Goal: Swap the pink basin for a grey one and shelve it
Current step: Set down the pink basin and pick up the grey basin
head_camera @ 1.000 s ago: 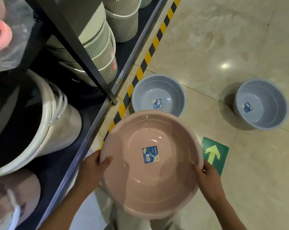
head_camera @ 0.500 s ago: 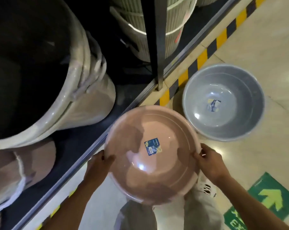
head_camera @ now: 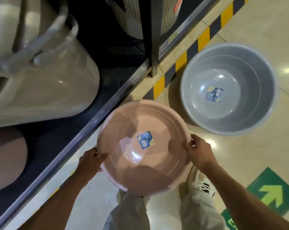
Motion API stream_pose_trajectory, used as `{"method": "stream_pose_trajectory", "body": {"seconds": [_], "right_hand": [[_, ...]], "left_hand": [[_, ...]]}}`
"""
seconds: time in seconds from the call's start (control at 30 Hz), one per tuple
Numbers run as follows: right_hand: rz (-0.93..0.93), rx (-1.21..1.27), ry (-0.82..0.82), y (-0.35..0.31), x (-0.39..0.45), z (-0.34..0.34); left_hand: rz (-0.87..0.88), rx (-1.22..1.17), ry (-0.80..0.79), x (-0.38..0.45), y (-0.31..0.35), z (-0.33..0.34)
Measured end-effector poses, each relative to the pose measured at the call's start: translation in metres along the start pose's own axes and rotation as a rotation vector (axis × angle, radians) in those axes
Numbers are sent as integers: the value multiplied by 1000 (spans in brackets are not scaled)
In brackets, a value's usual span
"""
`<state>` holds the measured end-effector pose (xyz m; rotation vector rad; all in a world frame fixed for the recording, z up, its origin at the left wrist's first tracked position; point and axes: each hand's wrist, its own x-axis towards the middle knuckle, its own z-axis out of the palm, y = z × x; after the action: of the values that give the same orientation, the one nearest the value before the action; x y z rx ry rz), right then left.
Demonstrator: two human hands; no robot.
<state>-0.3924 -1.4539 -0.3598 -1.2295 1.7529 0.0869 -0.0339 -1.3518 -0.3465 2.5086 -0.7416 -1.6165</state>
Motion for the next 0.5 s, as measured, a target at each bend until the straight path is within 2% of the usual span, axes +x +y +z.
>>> {"method": "stream_pose_trajectory", "body": {"seconds": [0.2,0.27,0.33,0.5], "right_hand": [[75,118,-47,0,-7,-9],[92,156,-25,1,-12,-19],[96,189,6,4,-16,-34],[146,207,145,28,-22,-93]], "left_hand": [[-100,45,36,10,7,-3],[-79,63,60,6,23,-7],[-3,75,99,0,45,-11],[340,487,241,-19,125,-7]]}}
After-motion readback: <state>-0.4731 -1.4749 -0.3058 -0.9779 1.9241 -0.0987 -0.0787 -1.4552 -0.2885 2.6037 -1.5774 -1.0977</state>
